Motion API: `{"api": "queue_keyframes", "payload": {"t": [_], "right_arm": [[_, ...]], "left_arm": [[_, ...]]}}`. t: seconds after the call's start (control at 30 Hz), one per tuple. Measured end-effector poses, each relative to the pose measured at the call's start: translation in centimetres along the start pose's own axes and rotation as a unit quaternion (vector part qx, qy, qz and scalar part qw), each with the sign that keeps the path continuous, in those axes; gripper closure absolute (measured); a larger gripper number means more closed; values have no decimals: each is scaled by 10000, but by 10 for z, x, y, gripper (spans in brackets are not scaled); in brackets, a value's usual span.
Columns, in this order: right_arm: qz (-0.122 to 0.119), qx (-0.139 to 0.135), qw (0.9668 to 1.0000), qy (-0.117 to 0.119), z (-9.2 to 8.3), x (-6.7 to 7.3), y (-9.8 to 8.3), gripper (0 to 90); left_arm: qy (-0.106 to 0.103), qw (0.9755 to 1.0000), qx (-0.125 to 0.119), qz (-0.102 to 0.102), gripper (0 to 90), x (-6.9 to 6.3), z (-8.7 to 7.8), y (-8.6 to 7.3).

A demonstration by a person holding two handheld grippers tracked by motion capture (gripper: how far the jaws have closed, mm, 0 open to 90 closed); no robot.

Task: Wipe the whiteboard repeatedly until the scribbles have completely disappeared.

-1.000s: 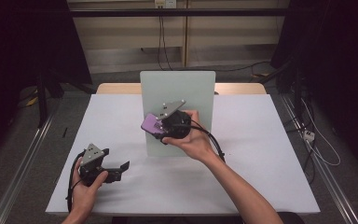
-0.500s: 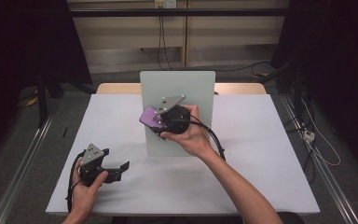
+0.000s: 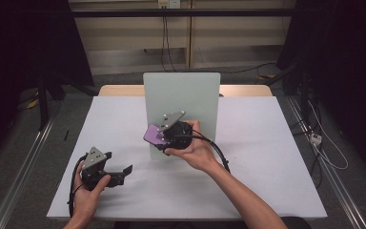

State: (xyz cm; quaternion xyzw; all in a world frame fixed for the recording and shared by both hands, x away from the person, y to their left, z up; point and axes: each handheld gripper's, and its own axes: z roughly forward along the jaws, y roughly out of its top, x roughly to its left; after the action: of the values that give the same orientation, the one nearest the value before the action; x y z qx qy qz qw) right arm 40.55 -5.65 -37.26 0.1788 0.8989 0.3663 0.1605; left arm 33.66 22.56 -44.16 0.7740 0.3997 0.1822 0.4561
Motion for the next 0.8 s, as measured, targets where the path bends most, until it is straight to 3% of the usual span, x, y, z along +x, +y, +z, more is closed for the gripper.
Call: {"api": "queue_keyframes", "payload": {"t": [0.43,0.8], "right_arm": [[257,-398,9980,-421,-41,-24,-1,418],[267,-205,9990,-282,-30,-14,-22,418]], "left_arm": [[5,10000,0,-13,50,0,0,0],[11,10000,11,26,49,-1,0,0]]}}
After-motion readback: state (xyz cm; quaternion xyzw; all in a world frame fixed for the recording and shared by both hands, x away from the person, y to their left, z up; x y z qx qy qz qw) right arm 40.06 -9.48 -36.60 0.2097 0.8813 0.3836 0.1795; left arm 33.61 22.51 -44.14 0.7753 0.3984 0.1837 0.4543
